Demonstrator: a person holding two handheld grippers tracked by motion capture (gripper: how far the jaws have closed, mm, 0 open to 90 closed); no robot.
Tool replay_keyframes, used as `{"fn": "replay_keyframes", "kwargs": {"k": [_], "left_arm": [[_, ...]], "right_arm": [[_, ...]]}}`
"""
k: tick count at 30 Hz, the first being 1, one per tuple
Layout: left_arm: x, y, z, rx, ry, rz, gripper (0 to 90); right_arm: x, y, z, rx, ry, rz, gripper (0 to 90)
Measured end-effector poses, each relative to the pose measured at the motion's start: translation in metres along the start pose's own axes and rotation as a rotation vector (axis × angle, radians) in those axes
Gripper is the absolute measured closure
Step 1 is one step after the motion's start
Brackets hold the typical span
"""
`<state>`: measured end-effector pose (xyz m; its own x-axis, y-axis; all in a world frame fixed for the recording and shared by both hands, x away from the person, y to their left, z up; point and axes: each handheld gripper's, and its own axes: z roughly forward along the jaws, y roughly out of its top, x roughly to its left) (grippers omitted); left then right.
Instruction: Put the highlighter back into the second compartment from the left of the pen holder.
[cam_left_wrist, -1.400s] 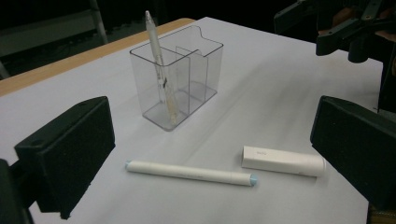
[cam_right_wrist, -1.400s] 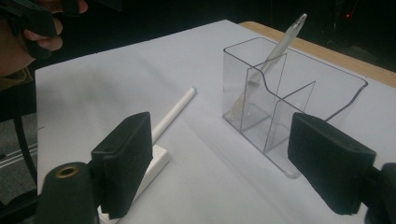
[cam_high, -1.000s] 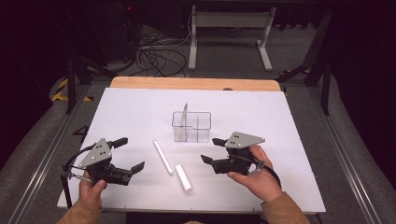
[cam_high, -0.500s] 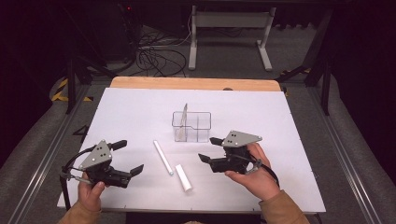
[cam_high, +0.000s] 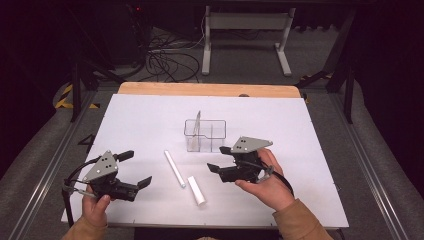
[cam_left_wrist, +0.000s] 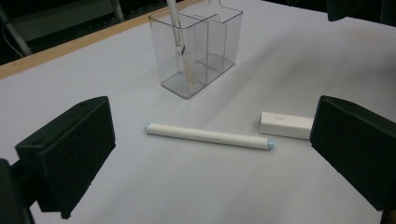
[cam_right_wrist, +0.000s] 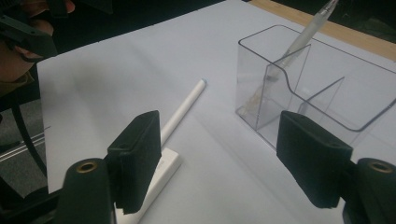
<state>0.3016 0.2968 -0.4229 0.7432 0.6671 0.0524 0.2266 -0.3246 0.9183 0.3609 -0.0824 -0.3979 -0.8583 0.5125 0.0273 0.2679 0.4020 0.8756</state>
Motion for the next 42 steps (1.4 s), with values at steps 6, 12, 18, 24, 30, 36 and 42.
{"fn": "replay_keyframes", "kwargs": {"k": [6,12,18,24,30,36,42], "left_arm": [[0.001,0.000,-0.001,-0.002,0.000,-0.003,0.8],[0.003,-0.001,-0.002,-0.005,0.001,-0.006,0.9],[0.002,-0.001,-0.003,-0.004,0.004,-0.001,1.0],[0.002,-0.001,-0.003,-0.003,0.003,-0.001,1.0],[0.002,-0.001,-0.003,-0.002,0.002,-0.001,1.2],[0.002,-0.001,-0.003,-0.003,0.002,-0.001,1.3],[0.002,-0.001,-0.003,-0.003,0.005,0.000,1.4]], "right_arm": [[0.003,0.006,0.010,0.024,0.021,0.000,32.6],[0.005,0.011,0.020,0.043,0.031,-0.004,32.9],[0.007,0.016,0.028,0.057,0.041,-0.013,32.9],[0.010,0.021,0.034,0.060,0.051,-0.018,32.8],[0.012,0.022,0.038,0.065,0.058,-0.019,33.4],[0.012,0.023,0.040,0.078,0.063,0.008,35.3],[0.011,0.026,0.044,0.093,0.075,0.075,39.2]]}}
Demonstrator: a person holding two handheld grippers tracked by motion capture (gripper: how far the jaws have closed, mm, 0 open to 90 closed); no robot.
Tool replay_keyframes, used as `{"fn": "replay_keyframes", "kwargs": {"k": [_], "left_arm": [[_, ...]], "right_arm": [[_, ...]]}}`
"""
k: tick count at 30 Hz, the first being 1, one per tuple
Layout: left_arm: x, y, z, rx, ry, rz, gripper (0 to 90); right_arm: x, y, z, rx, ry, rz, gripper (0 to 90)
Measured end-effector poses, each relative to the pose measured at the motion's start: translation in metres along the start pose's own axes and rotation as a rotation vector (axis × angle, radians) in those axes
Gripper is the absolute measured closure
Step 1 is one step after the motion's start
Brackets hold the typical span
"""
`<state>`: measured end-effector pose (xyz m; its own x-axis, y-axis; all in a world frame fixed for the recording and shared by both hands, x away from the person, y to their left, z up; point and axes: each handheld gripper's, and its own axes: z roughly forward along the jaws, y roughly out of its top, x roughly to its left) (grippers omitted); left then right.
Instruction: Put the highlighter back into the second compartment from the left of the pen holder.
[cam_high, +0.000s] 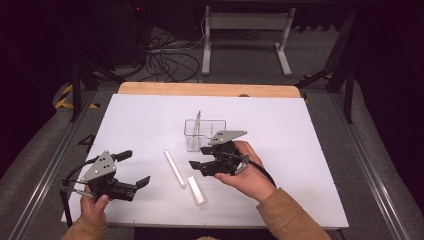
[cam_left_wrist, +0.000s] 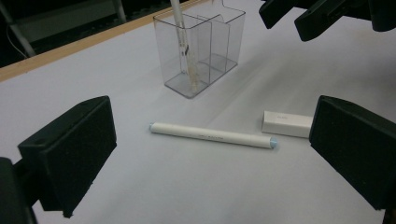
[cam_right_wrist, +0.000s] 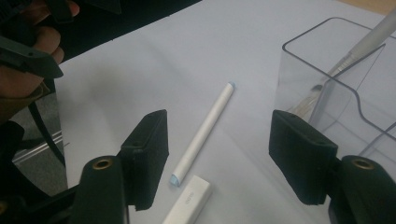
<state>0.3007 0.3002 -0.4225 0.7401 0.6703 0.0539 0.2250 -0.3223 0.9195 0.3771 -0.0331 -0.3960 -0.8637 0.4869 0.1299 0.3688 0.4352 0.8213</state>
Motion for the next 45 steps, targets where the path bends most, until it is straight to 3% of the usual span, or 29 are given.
{"fn": "replay_keyframes", "kwargs": {"k": [14,21,33,45], "left_arm": [[0.000,-0.001,0.001,-0.003,0.000,-0.002,1.4],[0.000,-0.002,0.000,-0.004,0.002,0.001,1.4],[-0.002,-0.002,0.000,-0.003,0.006,0.004,1.4],[-0.002,-0.005,-0.004,-0.002,0.015,-0.005,1.5]], "right_arm": [[-0.001,0.011,0.023,0.060,-0.023,0.102,45.5],[0.000,0.013,0.035,0.102,-0.022,0.117,45.5],[0.000,0.015,0.045,0.129,-0.045,0.112,47.9],[0.001,0.024,0.063,0.226,-0.054,0.198,59.2]]}}
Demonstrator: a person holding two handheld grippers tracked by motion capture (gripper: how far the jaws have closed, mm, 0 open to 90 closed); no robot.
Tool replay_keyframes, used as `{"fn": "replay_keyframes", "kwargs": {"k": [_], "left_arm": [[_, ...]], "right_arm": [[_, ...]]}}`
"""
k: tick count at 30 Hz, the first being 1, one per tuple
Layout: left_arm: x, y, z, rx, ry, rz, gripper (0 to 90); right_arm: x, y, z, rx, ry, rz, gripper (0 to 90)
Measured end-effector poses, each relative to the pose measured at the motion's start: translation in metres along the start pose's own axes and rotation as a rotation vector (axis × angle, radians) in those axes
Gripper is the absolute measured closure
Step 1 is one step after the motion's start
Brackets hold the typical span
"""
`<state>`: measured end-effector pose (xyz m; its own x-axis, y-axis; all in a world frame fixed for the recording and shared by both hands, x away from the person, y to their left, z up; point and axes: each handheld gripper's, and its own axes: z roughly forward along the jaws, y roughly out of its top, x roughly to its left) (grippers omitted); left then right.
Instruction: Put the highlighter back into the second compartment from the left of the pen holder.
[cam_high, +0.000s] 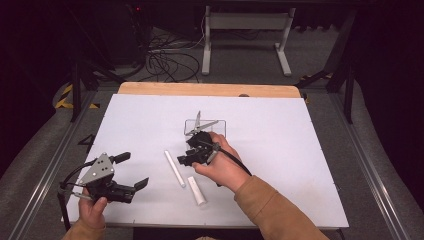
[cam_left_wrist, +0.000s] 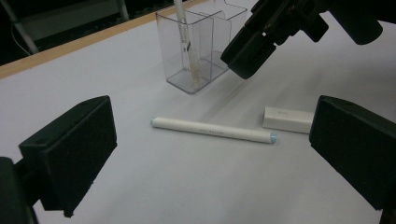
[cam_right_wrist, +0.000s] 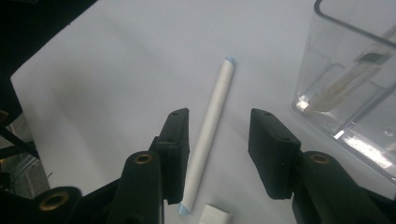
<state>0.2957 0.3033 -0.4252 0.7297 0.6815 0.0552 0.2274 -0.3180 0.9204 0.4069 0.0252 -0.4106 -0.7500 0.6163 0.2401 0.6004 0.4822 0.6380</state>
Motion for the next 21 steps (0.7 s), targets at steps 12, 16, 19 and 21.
{"fn": "replay_keyframes", "kwargs": {"k": [12,16,19,21], "left_arm": [[0.000,0.000,0.000,-0.001,0.001,0.001,1.6],[0.000,0.000,0.000,0.000,0.001,0.001,1.6],[0.001,-0.001,-0.001,-0.001,0.003,0.000,1.6],[0.001,-0.001,-0.002,0.003,0.000,-0.002,1.6]], "right_arm": [[0.005,0.007,0.025,0.089,-0.036,0.027,60.2],[0.008,0.009,0.032,0.109,-0.039,0.030,61.2],[0.010,0.010,0.038,0.124,-0.041,0.036,62.3],[0.010,0.010,0.041,0.134,-0.044,0.038,62.8]]}}
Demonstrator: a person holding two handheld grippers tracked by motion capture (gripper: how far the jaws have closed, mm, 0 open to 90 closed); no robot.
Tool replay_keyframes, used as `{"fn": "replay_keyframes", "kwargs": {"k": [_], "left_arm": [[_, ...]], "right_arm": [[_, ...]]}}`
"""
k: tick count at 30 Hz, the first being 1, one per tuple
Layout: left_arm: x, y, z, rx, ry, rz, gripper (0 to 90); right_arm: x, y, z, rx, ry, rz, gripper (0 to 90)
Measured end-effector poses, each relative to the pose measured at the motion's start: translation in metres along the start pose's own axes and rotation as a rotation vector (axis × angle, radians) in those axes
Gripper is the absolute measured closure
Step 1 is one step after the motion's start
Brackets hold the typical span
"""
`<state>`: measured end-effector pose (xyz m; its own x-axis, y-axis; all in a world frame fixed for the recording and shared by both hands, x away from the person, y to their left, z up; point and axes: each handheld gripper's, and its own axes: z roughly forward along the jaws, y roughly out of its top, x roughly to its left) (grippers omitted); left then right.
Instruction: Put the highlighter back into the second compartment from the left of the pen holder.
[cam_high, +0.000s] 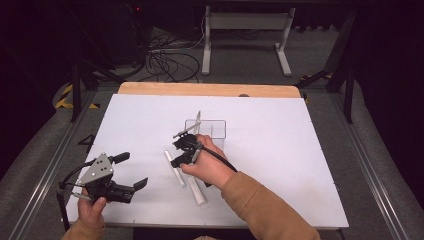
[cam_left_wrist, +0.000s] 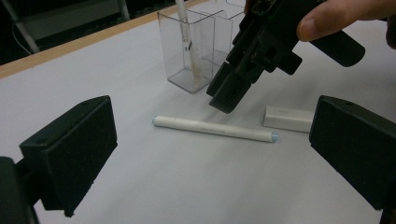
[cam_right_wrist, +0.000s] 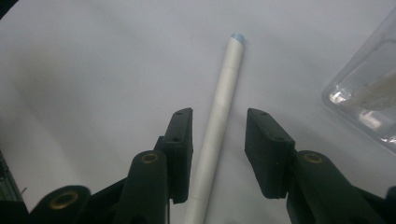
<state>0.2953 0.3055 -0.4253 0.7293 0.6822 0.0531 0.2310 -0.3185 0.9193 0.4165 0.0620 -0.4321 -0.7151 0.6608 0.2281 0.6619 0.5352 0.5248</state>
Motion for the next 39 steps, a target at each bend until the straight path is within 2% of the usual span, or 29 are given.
{"fn": "replay_keyframes", "kwargs": {"k": [11,20,30,39], "left_arm": [[0.000,-0.001,0.001,0.007,0.003,0.001,1.6],[0.000,-0.001,0.001,0.010,0.004,0.005,1.7],[0.000,-0.001,0.002,0.010,0.002,0.007,1.8],[-0.001,-0.001,0.002,0.012,-0.001,0.007,1.8]], "right_arm": [[0.001,0.001,0.017,0.035,-0.014,0.012,66.6],[0.006,0.003,0.026,0.019,-0.038,0.040,73.8],[0.009,0.004,0.034,0.019,-0.081,0.115,77.6],[0.013,0.004,0.038,0.021,-0.107,0.148,78.4]]}}
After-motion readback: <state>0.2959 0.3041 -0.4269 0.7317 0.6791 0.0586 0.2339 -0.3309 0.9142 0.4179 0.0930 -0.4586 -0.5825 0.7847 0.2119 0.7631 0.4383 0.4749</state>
